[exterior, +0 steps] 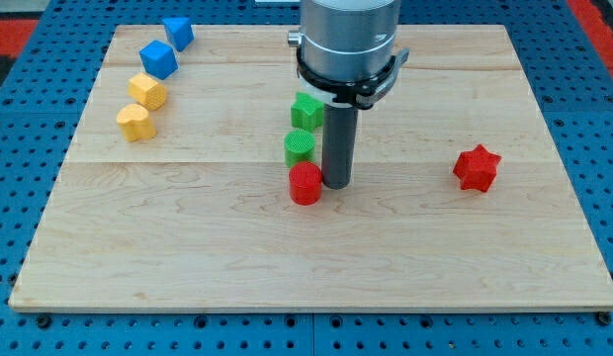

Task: Move the red star above the green star

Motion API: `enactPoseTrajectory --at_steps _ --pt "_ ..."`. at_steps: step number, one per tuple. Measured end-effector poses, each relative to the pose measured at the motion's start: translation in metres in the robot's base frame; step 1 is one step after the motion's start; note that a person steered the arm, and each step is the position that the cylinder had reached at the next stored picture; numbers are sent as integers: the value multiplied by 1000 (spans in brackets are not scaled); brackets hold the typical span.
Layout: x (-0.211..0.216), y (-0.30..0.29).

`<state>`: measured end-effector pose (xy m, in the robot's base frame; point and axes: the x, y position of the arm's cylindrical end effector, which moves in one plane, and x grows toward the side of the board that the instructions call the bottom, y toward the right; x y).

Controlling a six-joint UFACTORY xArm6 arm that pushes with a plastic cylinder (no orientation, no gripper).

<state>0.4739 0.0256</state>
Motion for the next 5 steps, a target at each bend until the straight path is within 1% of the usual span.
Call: enactPoseTrajectory --at_steps 1,2,3,4,5 --pt "6 3" --pt "48 53" --pt "56 158" --pt "41 212" --pt "5 141"
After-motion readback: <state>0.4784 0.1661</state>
